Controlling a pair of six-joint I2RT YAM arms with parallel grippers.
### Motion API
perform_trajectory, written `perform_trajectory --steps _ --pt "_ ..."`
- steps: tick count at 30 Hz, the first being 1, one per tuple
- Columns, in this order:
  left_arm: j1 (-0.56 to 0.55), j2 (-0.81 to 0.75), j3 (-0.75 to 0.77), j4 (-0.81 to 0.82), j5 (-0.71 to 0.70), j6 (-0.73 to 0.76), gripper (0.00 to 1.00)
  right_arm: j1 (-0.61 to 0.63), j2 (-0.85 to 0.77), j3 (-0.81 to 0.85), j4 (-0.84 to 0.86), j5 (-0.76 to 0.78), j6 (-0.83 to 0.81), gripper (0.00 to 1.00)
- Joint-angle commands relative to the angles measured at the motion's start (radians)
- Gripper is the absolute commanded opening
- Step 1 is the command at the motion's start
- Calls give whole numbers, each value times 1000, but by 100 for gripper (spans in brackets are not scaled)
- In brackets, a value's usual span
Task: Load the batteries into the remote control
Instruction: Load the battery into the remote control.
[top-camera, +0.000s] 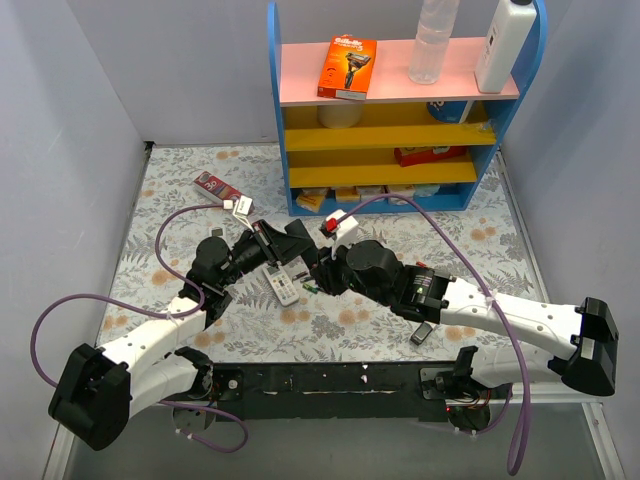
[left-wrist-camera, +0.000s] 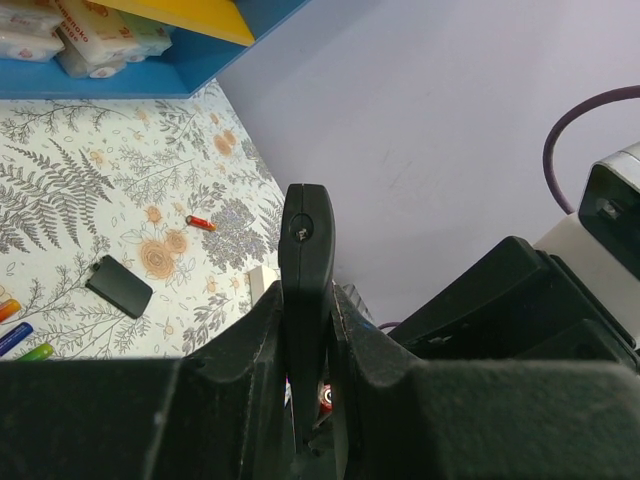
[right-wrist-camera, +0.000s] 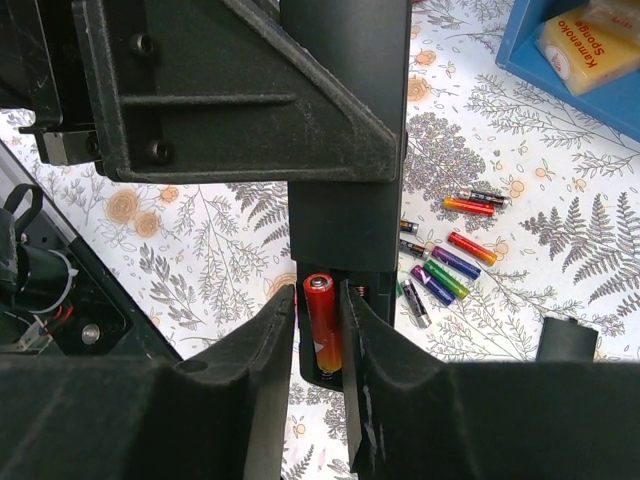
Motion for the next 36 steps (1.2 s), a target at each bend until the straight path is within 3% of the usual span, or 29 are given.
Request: perform_trajectory --steps 1,9,20,29,32,36 --pt "-6 -9 7 59 35 -20 0 2 6 48 -11 45 -8 33" --pt "-6 -8 -2 48 23 -30 0 3 -10 52 -18 59 -11 55" --pt "-6 -11 12 -1 1 -10 0 3 -32 74 -32 24 -47 72" --pt "-5 -19 48 -76 -17 12 0 3 -76 91 -48 -59 -150 73" --pt "-6 -16 74 -106 -8 27 0 3 -108 91 -60 -113 -280 68" --pt "-5 -3 102 -130 28 38 0 3 -151 86 -104 -237 -515 68"
